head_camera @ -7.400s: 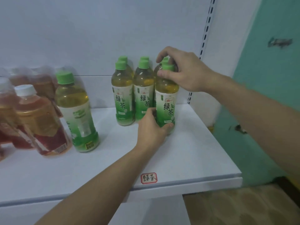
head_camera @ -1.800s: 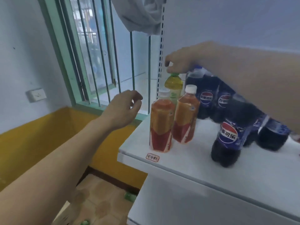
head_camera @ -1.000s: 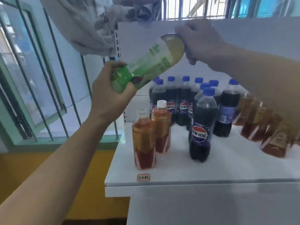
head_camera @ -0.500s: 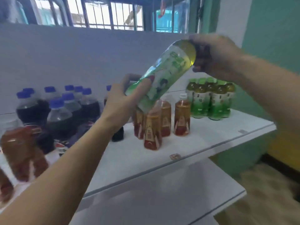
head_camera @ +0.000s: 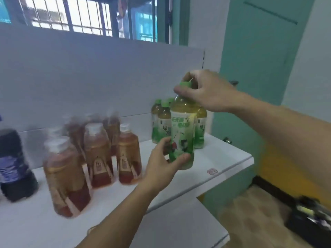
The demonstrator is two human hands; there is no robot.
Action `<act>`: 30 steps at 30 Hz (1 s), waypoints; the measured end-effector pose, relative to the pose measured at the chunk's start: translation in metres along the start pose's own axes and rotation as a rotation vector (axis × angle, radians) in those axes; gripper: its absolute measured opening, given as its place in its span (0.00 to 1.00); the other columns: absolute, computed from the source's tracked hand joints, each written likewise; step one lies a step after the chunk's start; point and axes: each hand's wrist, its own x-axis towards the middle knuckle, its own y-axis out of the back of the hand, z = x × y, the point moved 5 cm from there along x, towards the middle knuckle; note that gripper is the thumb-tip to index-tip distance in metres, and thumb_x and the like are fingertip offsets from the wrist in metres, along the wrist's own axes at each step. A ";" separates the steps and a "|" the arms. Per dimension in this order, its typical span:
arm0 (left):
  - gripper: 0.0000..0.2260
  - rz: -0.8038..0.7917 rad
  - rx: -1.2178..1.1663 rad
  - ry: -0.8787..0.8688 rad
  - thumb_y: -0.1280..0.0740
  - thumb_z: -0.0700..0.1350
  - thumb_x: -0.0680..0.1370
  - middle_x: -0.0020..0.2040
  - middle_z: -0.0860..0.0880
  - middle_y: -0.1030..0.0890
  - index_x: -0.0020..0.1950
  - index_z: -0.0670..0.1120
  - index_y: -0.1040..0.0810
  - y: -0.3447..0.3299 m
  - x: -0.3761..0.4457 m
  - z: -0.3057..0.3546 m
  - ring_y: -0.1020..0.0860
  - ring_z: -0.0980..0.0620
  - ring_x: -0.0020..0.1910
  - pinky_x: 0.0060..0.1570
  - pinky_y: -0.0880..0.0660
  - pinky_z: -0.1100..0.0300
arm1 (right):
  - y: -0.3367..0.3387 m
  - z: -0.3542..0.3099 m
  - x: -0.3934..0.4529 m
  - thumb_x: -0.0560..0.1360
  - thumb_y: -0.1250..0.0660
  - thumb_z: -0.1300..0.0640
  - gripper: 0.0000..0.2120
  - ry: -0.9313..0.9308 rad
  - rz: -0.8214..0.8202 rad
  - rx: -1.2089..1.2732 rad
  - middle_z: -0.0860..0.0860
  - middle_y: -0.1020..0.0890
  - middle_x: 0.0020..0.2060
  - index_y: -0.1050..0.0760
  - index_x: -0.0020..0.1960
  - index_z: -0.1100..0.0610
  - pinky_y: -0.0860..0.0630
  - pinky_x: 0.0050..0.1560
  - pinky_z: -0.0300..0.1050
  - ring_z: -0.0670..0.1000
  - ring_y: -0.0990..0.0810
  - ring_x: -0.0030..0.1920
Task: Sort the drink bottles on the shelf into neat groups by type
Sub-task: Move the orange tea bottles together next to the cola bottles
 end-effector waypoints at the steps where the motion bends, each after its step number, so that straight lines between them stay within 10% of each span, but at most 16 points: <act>1: 0.21 0.010 0.029 0.005 0.22 0.50 0.73 0.57 0.58 0.18 0.63 0.57 0.25 -0.007 0.009 -0.011 0.20 0.59 0.59 0.51 0.20 0.64 | -0.007 0.010 0.005 0.79 0.34 0.40 0.11 0.033 -0.016 -0.075 0.42 0.20 0.39 0.27 0.48 0.47 0.33 0.30 0.28 0.39 0.23 0.37; 12: 0.28 0.074 0.210 0.076 0.30 0.45 0.79 0.68 0.60 0.23 0.76 0.54 0.36 -0.025 0.063 -0.075 0.25 0.62 0.66 0.67 0.24 0.52 | -0.069 0.089 0.066 0.78 0.35 0.41 0.12 0.177 -0.114 -0.244 0.44 0.24 0.32 0.28 0.47 0.49 0.37 0.31 0.43 0.44 0.27 0.31; 18: 0.39 0.212 0.499 0.080 0.23 0.63 0.67 0.65 0.57 0.27 0.73 0.55 0.36 -0.028 0.075 -0.075 0.26 0.60 0.62 0.61 0.24 0.61 | -0.093 0.094 0.086 0.75 0.34 0.43 0.13 0.218 -0.046 -0.120 0.47 0.25 0.34 0.27 0.44 0.53 0.37 0.33 0.46 0.46 0.29 0.35; 30: 0.31 0.320 0.371 0.195 0.20 0.46 0.71 0.61 0.60 0.21 0.69 0.55 0.31 -0.021 0.090 -0.114 0.21 0.58 0.59 0.59 0.19 0.53 | -0.113 0.121 0.093 0.76 0.35 0.36 0.17 0.345 -0.072 -0.125 0.43 0.28 0.31 0.27 0.47 0.50 0.38 0.35 0.46 0.45 0.31 0.34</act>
